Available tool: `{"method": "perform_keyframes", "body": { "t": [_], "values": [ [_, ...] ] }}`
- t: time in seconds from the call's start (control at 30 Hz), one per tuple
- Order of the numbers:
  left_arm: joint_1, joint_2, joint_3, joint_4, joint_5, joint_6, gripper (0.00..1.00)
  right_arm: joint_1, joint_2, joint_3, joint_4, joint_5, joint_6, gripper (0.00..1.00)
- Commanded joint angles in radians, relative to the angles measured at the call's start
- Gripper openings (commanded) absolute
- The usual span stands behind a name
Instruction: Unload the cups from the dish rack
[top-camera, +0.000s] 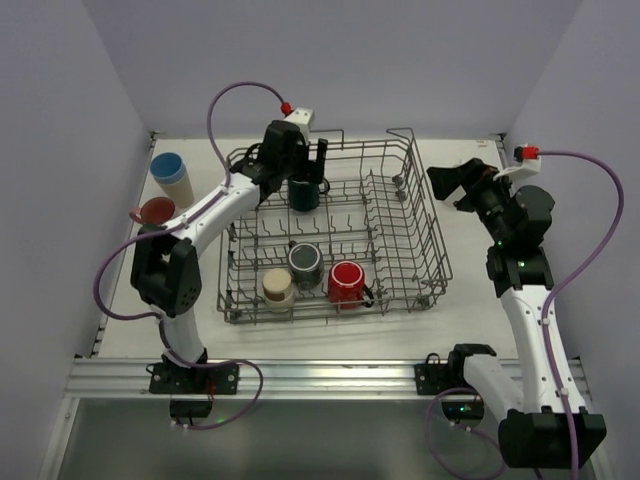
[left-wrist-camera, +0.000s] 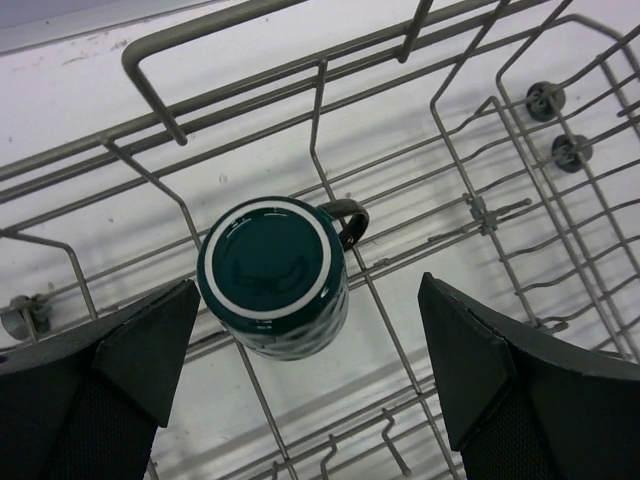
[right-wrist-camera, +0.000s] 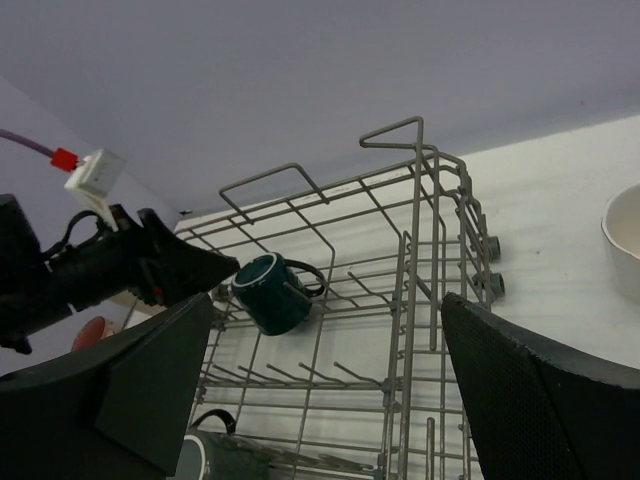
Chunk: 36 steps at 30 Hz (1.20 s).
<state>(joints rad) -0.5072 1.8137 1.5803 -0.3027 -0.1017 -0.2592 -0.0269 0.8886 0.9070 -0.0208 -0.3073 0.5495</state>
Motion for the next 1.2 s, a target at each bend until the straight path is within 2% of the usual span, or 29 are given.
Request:
{"method": "perform_keyframes", "body": {
  "t": [0.0,0.17,0.33,0.5,0.7,0.93,1.17],
  "values": [
    [-0.004,0.065,0.093,-0.013,-0.003,0.138,1.0,0.001,-0.013,-0.013,0.071,-0.042,0.003,0.99],
    [0.018,0.121,0.098,0.016,0.037,0.201,1.0,0.001,-0.016,-0.025,0.09,-0.055,0.003,0.99],
    [0.064,0.141,0.076,0.045,0.097,0.181,1.0,0.001,-0.02,-0.033,0.101,-0.058,0.001,0.99],
    [0.07,0.174,0.096,0.034,0.171,0.192,1.0,0.001,-0.016,-0.03,0.101,-0.073,0.006,0.99],
    [0.081,0.205,0.103,0.022,0.174,0.193,1.0,0.004,-0.008,-0.025,0.101,-0.098,0.001,0.99],
    [0.118,0.23,0.116,0.02,0.305,0.17,1.0,0.004,0.001,-0.023,0.102,-0.105,0.001,0.99],
    [0.128,0.269,0.144,-0.018,0.353,0.172,1.0,0.01,0.015,-0.019,0.102,-0.119,-0.002,0.99]
  ]
}}
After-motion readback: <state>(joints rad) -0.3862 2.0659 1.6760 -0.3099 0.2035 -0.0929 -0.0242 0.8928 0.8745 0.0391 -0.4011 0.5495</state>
